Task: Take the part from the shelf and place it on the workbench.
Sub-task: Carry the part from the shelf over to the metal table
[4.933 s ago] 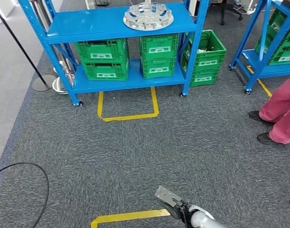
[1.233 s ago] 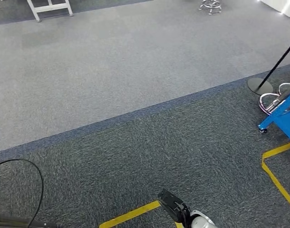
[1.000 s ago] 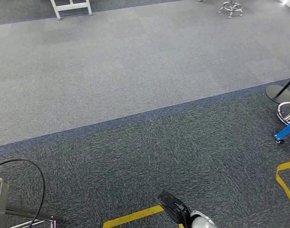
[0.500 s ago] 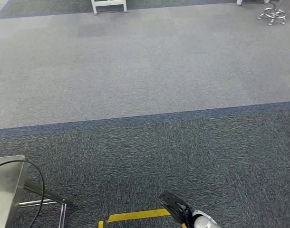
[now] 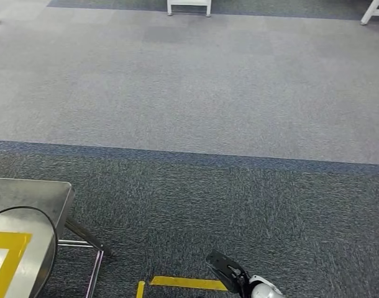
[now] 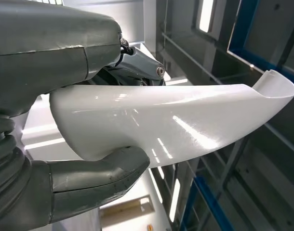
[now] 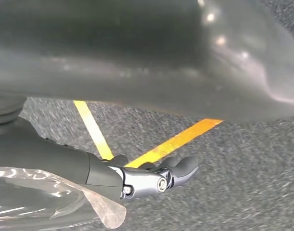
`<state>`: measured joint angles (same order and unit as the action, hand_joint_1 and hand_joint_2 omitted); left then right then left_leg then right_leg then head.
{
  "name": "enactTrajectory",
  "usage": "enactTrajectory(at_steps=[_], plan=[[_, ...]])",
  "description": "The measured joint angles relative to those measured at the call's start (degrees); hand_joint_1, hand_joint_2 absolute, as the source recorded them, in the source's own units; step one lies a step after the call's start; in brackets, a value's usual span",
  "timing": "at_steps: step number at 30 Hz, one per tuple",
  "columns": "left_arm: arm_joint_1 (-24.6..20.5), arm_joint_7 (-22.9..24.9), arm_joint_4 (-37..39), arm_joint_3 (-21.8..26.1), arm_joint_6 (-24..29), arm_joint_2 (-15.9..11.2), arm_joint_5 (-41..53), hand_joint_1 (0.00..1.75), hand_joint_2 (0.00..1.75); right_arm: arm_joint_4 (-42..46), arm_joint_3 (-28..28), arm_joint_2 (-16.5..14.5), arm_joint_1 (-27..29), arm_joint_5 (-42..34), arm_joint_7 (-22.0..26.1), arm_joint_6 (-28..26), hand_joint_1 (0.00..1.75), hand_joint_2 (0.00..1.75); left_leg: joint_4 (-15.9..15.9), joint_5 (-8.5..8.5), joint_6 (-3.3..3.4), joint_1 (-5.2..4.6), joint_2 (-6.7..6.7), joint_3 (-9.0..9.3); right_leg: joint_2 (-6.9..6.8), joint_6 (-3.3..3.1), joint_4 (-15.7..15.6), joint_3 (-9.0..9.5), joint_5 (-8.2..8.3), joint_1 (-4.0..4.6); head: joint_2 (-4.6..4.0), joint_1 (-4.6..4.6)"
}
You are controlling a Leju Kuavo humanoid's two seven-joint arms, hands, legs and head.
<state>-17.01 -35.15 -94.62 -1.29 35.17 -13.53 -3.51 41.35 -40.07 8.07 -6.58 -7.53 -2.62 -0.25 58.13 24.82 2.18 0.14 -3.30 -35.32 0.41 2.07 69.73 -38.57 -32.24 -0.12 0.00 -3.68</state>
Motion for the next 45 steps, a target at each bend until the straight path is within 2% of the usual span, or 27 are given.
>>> enactTrajectory(at_steps=[2,3,4,6,7,9,11,13,14,16,18,19,22,24,26,27,29,31,32,33,35,37,39,41,43,44,45], plan=[[0.0,0.0,0.0,0.0,0.1,0.0,0.0,1.75,1.75,0.0,0.0,0.0,-0.3,0.1,0.0,0.1,0.00,0.00,0.2,0.02,-0.23,0.06,-1.37,-0.14,2.41,-0.36,-8.0,3.42,3.85,-0.21,0.00,0.01],[-0.1,0.0,-0.1,0.0,0.1,0.0,0.1,1.75,1.75,-0.1,0.0,0.0,-0.4,0.2,0.0,0.2,0.00,0.00,0.3,-0.04,-0.50,0.15,-2.01,-0.38,3.61,-0.47,-10.7,4.67,4.68,-0.31,0.01,0.02],[-0.1,-0.1,-0.1,0.0,0.1,0.0,0.1,1.75,1.75,-0.1,0.0,0.0,-0.4,0.2,0.1,0.3,0.00,0.00,0.3,-0.17,-0.84,0.27,-2.63,-0.67,4.41,-0.55,-11.9,5.27,4.73,-0.35,0.01,0.05],[0.0,-0.1,-0.1,0.1,0.2,-0.1,0.2,1.75,1.75,-0.3,-0.1,0.0,-0.4,0.4,0.1,0.5,0.00,0.00,0.2,-0.51,-1.63,0.57,-3.90,-1.07,3.78,-0.88,-12.4,5.69,4.70,-0.29,0.01,0.04],[0.1,-0.1,-0.2,0.1,0.2,-0.2,0.3,1.75,1.75,-0.3,-0.1,-0.1,-0.4,0.5,0.1,0.6,0.00,0.00,0.4,-0.31,-1.94,0.57,-3.57,-1.23,3.08,-1.19,-12.7,5.89,4.85,-0.30,0.01,0.06],[0.1,-0.1,-0.2,0.2,0.3,-0.4,0.4,1.75,1.75,-0.4,-0.2,-0.2,-0.6,0.7,0.2,0.7,0.00,0.00,3.5,1.75,-2.45,0.39,-0.96,-2.58,1.63,-1.87,-13.3,6.37,5.08,-0.40,0.01,0.25],[0.2,-0.1,-0.2,0.2,0.3,-0.5,0.5,1.75,1.75,-0.5,-0.2,-0.2,-0.7,0.8,0.2,0.7,0.00,0.00,10.7,5.32,-2.87,0.39,1.86,-5.72,0.17,-2.27,-13.4,6.62,4.94,-0.30,0.00,0.41],[0.4,-0.1,-0.2,0.2,0.3,-0.5,0.4,1.75,1.75,-0.7,-0.2,-0.2,-0.6,0.9,0.2,0.7,0.00,0.00,15.7,6.73,-3.27,0.55,2.60,-8.01,-1.44,-2.38,-13.4,6.73,4.72,-0.24,0.00,0.41],[0.5,0.0,-0.2,0.2,0.3,-0.5,0.4,1.75,1.75,-0.7,-0.2,-0.2,-0.6,0.9,0.2,0.8,0.00,0.00,15.4,5.95,-3.40,0.62,2.78,-7.79,-2.22,-2.33,-13.3,6.80,4.59,-0.24,0.00,0.40],[0.5,0.0,-0.2,0.2,0.2,-0.5,0.5,1.75,1.75,-0.8,-0.2,-0.3,-0.6,1.0,0.2,0.8,0.00,0.00,8.7,2.32,-3.45,0.66,3.98,-4.32,-3.67,-2.04,-13.3,7.15,4.25,-0.23,0.00,0.42],[0.4,0.1,-0.2,0.2,0.1,-0.5,0.5,1.75,1.75,-0.9,-0.2,-0.4,-0.8,1.0,0.2,0.8,0.00,0.00,2.1,0.26,-2.99,0.21,6.34,-0.88,-4.86,-1.48,-13.2,7.46,3.78,0.13,0.00,0.42],[0.5,0.1,-0.3,0.2,0.1,-0.5,0.5,1.75,1.75,-0.9,-0.2,-0.4,-0.9,1.1,0.2,0.8,0.00,0.00,0.6,0.15,-2.60,-0.01,6.99,-0.18,-5.44,-1.17,-13.1,7.58,3.58,0.34,0.00,0.37],[0.7,0.1,-0.4,0.2,0.1,-0.6,0.5,1.75,1.75,-1.0,-0.3,-0.5,-1.3,1.2,0.3,1.0,0.00,0.00,0.1,0.30,-1.36,-0.11,5.57,-0.17,-6.85,-0.34,-13.1,7.93,2.93,0.44,0.00,0.21],[0.5,0.1,-0.6,0.3,0.0,-0.6,0.6,1.75,1.75,-1.0,-0.3,-0.5,-1.6,1.2,0.4,1.0,0.00,0.00,-0.1,0.18,-0.65,0.13,4.39,0.03,-4.79,0.18,-10.0,6.63,0.84,0.18,0.00,0.06],[0.4,0.1,-0.7,0.2,0.0,-0.6,0.6,1.75,1.75,-1.2,-0.3,-0.5,-1.7,1.2,0.5,1.0,0.00,0.00,-0.1,0.16,-0.26,0.20,3.24,0.06,-1.70,0.36,-2.2,2.63,-2.67,0.02,0.00,-0.16],[0.4,0.1,-0.7,0.2,0.0,-0.5,0.6,1.75,1.75,-1.3,-0.3,-0.5,-1.7,1.3,0.5,1.0,0.00,0.00,-0.1,0.16,-0.21,0.17,2.57,0.04,-0.97,0.35,1.9,0.37,-3.90,0.00,0.00,-0.25],[0.5,0.1,-0.7,0.2,0.0,-0.5,0.6,1.75,1.75,-1.5,-0.4,-0.6,-1.5,1.4,0.6,1.1,0.00,0.00,-0.1,0.17,-0.19,0.09,1.08,0.05,-0.46,0.14,4.5,-1.85,-3.09,0.02,0.00,-0.24],[0.5,0.1,-0.7,0.2,0.0,-0.5,0.6,1.75,1.75,-1.6,-0.5,-0.6,-1.4,1.4,0.6,1.1,0.00,0.00,0.0,0.19,-0.22,0.09,-0.44,0.12,0.60,-0.37,-1.9,0.22,1.58,0.01,0.00,-0.26],[0.5,0.1,-0.7,0.2,0.0,-0.5,0.6,1.75,1.75,-1.6,-0.5,-0.6,-1.5,1.4,0.6,1.1,0.00,0.00,0.1,0.21,-0.31,0.07,-1.11,0.07,1.99,-0.68,-6.1,2.01,3.56,-0.08,0.00,-0.27],[0.5,0.1,-0.7,0.2,0.0,-0.5,0.6,1.75,1.75,-1.7,-0.5,-0.6,-1.5,1.5,0.6,1.1,0.00,0.00,0.1,0.18,-0.49,0.13,-1.72,-0.08,3.22,-0.88,-9.6,3.56,4.76,-0.18,0.01,-0.29],[0.5,0.1,-0.7,0.2,0.0,-0.4,0.7,1.75,1.75,-1.7,-0.5,-0.6,-1.5,1.5,0.7,1.1,0.00,0.00,0.1,-0.02,-1.13,0.41,-2.90,-0.52,4.44,-1.12,-12.2,4.97,4.99,-0.18,0.01,-0.33],[0.6,0.1,-0.7,0.2,0.0,-0.5,0.7,1.75,1.75,-1.8,-0.5,-0.7,-1.6,1.6,0.7,1.2,0.00,0.00,0.1,-0.14,-1.92,0.69,-3.76,-0.79,3.29,-1.47,-12.7,5.36,5.13,-0.12,0.02,-0.38],[0.6,0.1,-0.7,0.2,0.0,-0.6,0.8,1.75,1.75,-1.8,-0.5,-0.7,-1.7,1.7,0.7,1.2,0.00,0.00,2.2,1.41,-2.55,0.55,-1.61,-1.69,1.88,-2.09,-13.3,5.84,5.36,-0.27,0.01,-0.22],[0.5,0.1,-0.7,0.2,0.0,-0.7,0.9,1.75,1.75,-1.9,-0.4,-0.7,-1.7,1.8,0.7,1.1,0.00,0.00,8.8,5.04,-3.09,0.49,1.64,-4.56,0.39,-2.54,-13.6,6.16,5.31,-0.26,0.00,-0.01],[0.6,0.1,-0.7,0.2,0.0,-0.7,0.9,1.75,1.75,-1.9,-0.4,-0.7,-1.5,1.8,0.7,1.1,0.00,0.00,15.4,7.49,-3.60,0.71,2.57,-7.48,-1.15,-2.66,-13.5,6.28,5.10,-0.21,0.00,0.04],[0.7,0.1,-0.7,0.2,0.0,-0.7,0.9,1.75,1.75,-2.0,-0.4,-0.7,-1.5,1.8,0.7,1.1,0.00,0.00,16.1,7.18,-3.79,0.83,2.70,-7.75,-1.91,-2.63,-13.5,6.34,4.98,-0.21,0.00,0.03],[0.7,0.2,-0.7,0.2,0.0,-0.7,0.9,1.75,1.75,-2.0,-0.4,-0.8,-1.4,1.9,0.7,1.2,0.00,0.00,14.5,5.80,-3.91,0.91,2.92,-6.81,-2.65,-2.53,-13.4,6.45,4.82,-0.23,0.00,0.04]])
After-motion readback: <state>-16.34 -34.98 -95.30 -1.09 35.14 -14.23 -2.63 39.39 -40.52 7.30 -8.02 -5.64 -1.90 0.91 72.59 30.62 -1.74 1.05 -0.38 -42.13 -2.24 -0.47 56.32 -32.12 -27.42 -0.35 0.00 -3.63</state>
